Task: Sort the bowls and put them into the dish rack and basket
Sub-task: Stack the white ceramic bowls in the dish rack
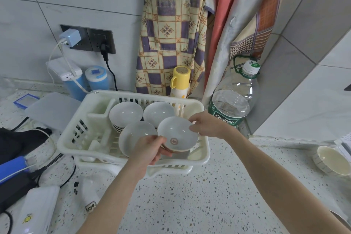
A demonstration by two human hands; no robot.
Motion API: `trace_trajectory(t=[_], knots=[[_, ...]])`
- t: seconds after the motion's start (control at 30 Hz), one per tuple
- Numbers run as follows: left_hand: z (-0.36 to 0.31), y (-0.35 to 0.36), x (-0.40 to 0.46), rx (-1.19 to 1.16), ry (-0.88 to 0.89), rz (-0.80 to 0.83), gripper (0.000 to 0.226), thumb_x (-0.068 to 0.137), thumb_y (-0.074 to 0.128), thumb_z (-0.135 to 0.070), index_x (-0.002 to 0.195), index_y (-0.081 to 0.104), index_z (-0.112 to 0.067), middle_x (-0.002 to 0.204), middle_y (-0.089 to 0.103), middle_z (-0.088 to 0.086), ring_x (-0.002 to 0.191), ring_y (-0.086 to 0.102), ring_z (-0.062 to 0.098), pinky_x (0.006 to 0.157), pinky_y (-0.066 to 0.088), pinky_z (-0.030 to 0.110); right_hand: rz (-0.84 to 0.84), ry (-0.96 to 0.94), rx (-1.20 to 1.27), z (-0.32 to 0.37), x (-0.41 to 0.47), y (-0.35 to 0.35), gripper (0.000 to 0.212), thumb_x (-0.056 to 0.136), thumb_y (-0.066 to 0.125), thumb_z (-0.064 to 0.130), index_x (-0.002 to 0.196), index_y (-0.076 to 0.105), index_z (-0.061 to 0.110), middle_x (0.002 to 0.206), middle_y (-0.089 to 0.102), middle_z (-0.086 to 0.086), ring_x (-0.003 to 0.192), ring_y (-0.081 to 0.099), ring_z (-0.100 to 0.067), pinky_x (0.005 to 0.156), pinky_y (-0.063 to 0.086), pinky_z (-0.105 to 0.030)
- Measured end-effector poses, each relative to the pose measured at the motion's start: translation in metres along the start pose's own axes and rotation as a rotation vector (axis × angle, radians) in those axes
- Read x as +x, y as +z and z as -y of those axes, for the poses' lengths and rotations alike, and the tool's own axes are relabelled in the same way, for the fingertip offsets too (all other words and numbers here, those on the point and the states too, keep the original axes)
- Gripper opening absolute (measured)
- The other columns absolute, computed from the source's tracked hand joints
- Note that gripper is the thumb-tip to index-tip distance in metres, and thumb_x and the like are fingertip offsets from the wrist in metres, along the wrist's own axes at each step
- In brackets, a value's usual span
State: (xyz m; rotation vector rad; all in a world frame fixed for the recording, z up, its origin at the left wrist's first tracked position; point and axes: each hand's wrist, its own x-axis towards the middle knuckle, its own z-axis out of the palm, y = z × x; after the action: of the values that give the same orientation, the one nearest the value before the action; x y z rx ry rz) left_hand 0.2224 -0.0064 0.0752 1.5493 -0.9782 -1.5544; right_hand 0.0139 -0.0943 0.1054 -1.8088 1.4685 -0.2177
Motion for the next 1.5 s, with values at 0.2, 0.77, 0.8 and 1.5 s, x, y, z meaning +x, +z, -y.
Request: trace_trajectory(t=[0.2, 0.77, 0.8, 1.5], knots=[[0.011, -0.002, -0.005, 0.077, -0.002, 0.021, 0.011, 0.097, 0.052, -0.039, 0.097, 0.06, -0.03, 0.08, 0.078, 0.002, 0.038, 0.044, 0.009, 0.037, 0.031, 0.017, -0.044, 0.024, -0.244, -0.01, 0.006, -0.003, 0.027, 0.085, 0.054, 0.009, 0.109, 0.068, 0.009, 0.099, 0.065, -0.001, 0.075, 0.057, -0.014, 0.061, 0.044, -0.022], [0.026, 0.012, -0.019, -0.14, -0.166, 0.123, 0.049, 0.096, 0.058, -0.023, 0.139, 0.036, -0.019, 0.121, 0.055, 0.005, 0.075, 0.075, 0.014, 0.044, 0.051, 0.027, 0.032, 0.057, -0.501, 0.002, 0.02, 0.026, 0.03, 0.087, 0.047, 0.006, 0.111, 0.065, 0.005, 0.106, 0.069, -0.012, 0.087, 0.069, -0.027, 0.077, 0.055, -0.036], [0.026, 0.013, -0.019, -0.14, -0.167, 0.12, 0.05, 0.096, 0.058, -0.024, 0.14, 0.036, -0.018, 0.12, 0.055, 0.004, 0.076, 0.075, 0.014, 0.044, 0.051, 0.027, 0.035, 0.062, -0.534, 0.003, 0.021, 0.029, 0.031, 0.088, 0.047, 0.008, 0.113, 0.064, 0.005, 0.108, 0.068, -0.012, 0.09, 0.069, -0.028, 0.077, 0.054, -0.035], [0.026, 0.014, -0.022, -0.066, -0.147, 0.127, 0.019, 0.094, 0.058, -0.026, 0.106, 0.044, -0.029, 0.115, 0.05, 0.002, 0.077, 0.075, 0.014, 0.045, 0.05, 0.027, -0.176, 0.111, -1.049, -0.008, 0.041, 0.068, 0.015, 0.094, 0.061, 0.022, 0.107, 0.064, 0.015, 0.094, 0.067, 0.002, 0.088, 0.068, -0.021, 0.054, 0.039, -0.029]])
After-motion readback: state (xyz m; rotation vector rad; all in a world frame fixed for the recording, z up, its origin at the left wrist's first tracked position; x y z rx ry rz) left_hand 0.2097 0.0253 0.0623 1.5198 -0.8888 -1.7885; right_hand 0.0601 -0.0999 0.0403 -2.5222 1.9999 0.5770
